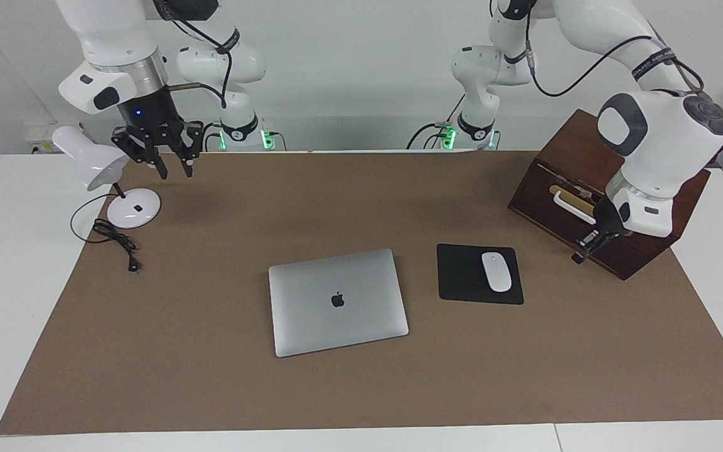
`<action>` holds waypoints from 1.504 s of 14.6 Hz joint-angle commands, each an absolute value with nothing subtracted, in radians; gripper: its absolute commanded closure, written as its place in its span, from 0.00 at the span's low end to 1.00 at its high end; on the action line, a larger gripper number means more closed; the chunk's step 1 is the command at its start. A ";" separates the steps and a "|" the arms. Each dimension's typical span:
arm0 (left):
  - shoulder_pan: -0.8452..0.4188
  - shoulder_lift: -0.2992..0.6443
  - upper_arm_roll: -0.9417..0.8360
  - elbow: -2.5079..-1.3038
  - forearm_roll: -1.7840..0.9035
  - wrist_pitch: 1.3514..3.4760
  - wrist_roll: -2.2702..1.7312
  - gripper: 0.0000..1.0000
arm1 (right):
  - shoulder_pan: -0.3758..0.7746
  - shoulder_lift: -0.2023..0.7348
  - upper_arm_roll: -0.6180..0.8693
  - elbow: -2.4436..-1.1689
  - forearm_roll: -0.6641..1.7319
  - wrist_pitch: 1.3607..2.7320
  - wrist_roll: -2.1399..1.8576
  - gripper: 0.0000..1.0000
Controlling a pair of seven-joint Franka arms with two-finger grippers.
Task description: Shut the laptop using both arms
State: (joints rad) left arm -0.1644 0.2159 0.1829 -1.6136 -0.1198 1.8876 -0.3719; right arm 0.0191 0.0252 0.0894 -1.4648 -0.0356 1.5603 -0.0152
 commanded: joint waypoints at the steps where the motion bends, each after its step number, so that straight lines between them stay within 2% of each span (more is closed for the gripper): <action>1: -0.172 0.141 0.193 -1.629 -0.054 1.763 -0.357 1.00 | -0.009 -0.009 0.104 -1.488 -0.014 1.537 -0.037 0.00; 7: -0.127 -0.083 0.192 -1.796 -0.035 1.643 -0.298 1.00 | -0.040 -0.025 0.106 -1.496 -0.012 1.503 -0.037 0.00; 9: -0.089 -0.100 0.175 -1.807 -0.011 1.605 -0.298 1.00 | -0.040 -0.038 0.106 -1.514 -0.012 1.500 -0.037 0.00; 10: -0.075 -0.100 0.160 -1.809 -0.011 1.602 -0.298 0.68 | -0.038 -0.044 0.104 -1.520 -0.012 1.502 -0.037 0.00; 11: -0.072 -0.100 0.158 -1.809 -0.009 1.601 -0.298 0.01 | -0.038 -0.052 0.104 -1.529 -0.006 1.502 -0.035 0.00; 17: -0.046 -0.083 0.121 -1.787 -0.017 1.673 -0.308 0.00 | -0.038 -0.072 0.104 -1.546 0.008 1.502 -0.031 0.00; 22: -0.012 -0.071 0.061 -1.784 -0.008 1.724 -0.189 0.00 | -0.038 -0.092 0.094 -1.612 0.008 1.539 -0.012 0.00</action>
